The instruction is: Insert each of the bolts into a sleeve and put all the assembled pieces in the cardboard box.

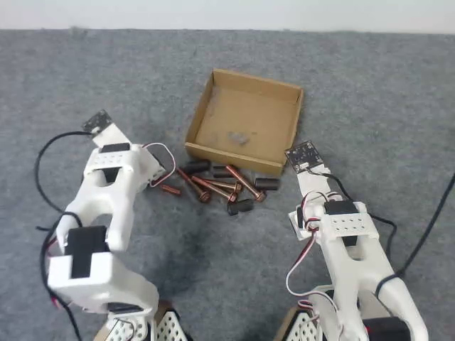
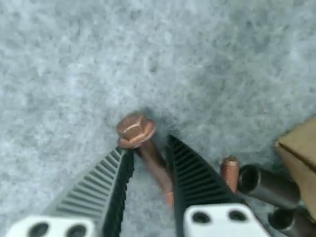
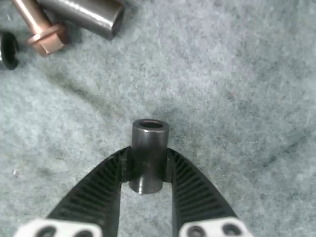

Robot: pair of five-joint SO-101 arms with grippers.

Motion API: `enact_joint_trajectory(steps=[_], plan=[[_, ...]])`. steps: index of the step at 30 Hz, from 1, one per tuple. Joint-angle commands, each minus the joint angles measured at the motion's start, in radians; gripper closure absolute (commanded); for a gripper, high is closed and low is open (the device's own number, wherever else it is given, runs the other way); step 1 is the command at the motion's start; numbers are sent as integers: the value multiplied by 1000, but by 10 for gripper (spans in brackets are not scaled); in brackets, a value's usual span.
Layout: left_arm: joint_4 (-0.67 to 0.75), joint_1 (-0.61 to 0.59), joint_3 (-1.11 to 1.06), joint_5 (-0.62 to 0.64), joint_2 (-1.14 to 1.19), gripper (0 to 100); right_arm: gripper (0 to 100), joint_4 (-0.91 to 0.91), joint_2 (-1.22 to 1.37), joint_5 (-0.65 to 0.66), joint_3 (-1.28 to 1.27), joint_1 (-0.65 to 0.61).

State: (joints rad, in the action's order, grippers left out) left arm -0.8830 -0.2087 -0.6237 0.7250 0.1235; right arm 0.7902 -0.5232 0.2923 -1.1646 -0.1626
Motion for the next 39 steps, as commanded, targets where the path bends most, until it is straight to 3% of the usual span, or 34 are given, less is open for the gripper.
enact_joint_trajectory(steps=[1,9,13,21,27,39], plan=[[-17,-5,41,-32,-8,994,993,-5,-58,12,5,-5],[-6,3,-71,-265,-201,988,993,-5,-58,12,5,-5],[81,5,-200,-399,-350,988,993,-4,-58,12,5,-5],[75,89,-285,-425,-427,987,993,15,-58,14,5,1],[75,97,-300,-597,-427,987,993,15,-58,14,5,1],[40,158,-334,-706,-436,987,993,28,-59,3,11,42]])
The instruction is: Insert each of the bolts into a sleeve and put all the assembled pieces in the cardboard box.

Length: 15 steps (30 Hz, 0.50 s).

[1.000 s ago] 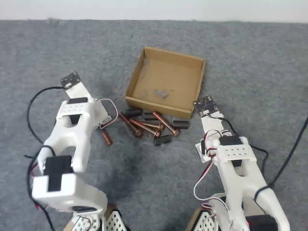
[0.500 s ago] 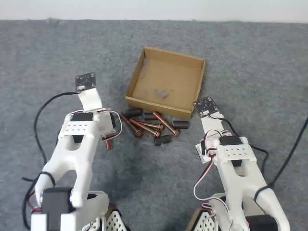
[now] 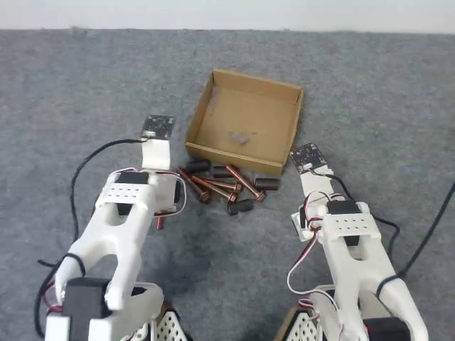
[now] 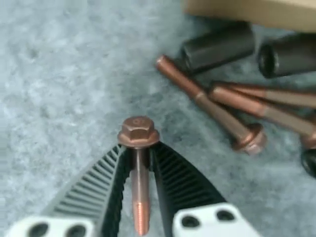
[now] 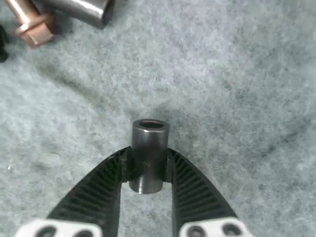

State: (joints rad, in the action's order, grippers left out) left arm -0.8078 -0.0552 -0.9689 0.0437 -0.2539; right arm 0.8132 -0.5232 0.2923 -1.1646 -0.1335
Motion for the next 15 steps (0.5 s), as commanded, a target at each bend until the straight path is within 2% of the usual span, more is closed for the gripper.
enact_joint_trajectory(steps=[1,15], plan=[[-35,5,12,-25,-58,987,993,4,-59,3,11,12],[-11,6,12,-25,-55,987,993,4,-59,3,153,36]])
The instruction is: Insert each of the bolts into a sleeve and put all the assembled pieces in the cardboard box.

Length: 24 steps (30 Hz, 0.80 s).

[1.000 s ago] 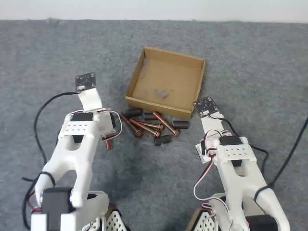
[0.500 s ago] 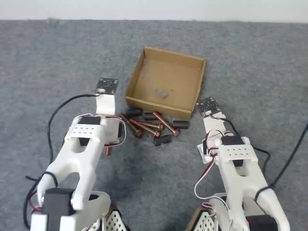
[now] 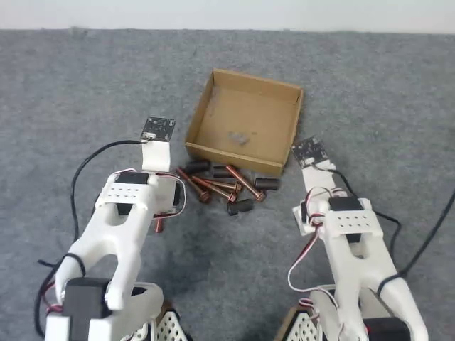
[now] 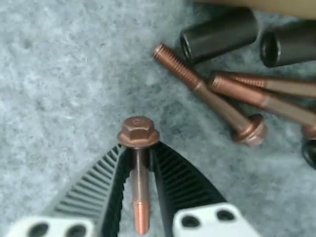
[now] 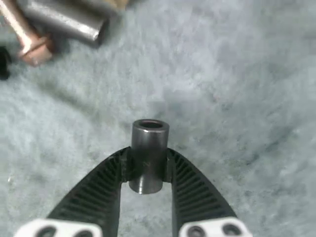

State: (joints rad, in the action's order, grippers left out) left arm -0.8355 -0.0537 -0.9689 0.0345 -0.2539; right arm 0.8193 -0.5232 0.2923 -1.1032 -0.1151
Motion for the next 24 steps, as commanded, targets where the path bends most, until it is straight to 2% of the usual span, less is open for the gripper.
enact_joint_trajectory(steps=[1,10,15,19,24], plan=[[17,5,12,-15,-55,987,993,-4,-59,3,104,18],[17,5,12,-15,-55,987,993,5,-61,3,196,8],[17,5,12,-15,-54,987,993,-12,-153,3,150,12],[18,5,12,-15,-54,987,993,-87,-255,5,72,12],[18,5,12,-15,-54,987,993,-271,-363,5,-60,16]])
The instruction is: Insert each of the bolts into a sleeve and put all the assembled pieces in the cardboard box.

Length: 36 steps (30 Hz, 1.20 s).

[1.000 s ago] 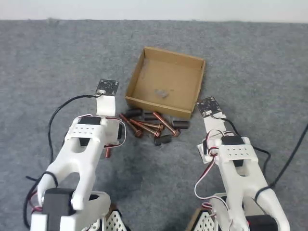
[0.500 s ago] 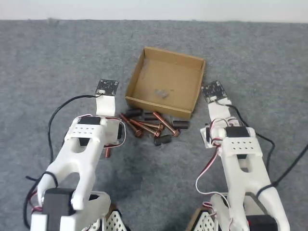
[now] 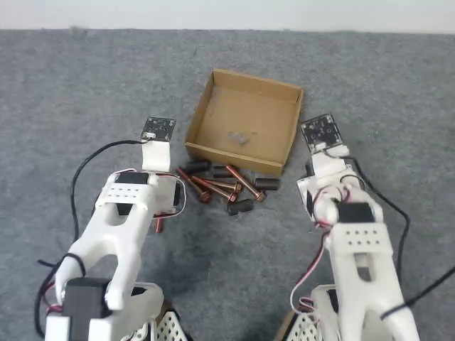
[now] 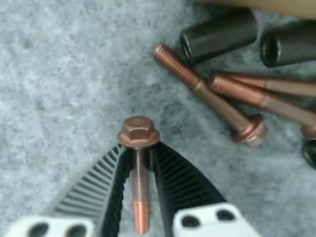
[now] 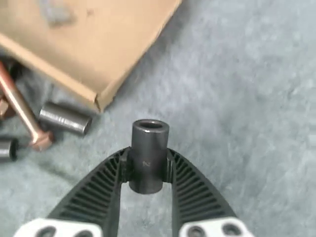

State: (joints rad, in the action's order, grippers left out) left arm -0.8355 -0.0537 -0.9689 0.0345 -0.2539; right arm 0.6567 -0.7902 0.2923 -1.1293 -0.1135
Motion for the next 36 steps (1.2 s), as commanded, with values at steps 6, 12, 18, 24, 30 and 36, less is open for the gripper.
enact_joint_trajectory(steps=[6,12,18,24,30,36], plan=[[18,5,12,-15,-54,987,993,-460,-214,5,-242,12],[18,5,12,-15,-52,987,993,-728,-262,5,-397,8],[18,5,12,-15,-52,987,993,-750,-262,5,-404,7],[18,5,12,-15,-52,987,993,-751,-260,-110,-307,7],[17,5,12,-15,-52,987,993,-751,-259,-253,-218,-31],[17,5,12,-15,-52,987,993,-928,-216,-258,-233,-90]])
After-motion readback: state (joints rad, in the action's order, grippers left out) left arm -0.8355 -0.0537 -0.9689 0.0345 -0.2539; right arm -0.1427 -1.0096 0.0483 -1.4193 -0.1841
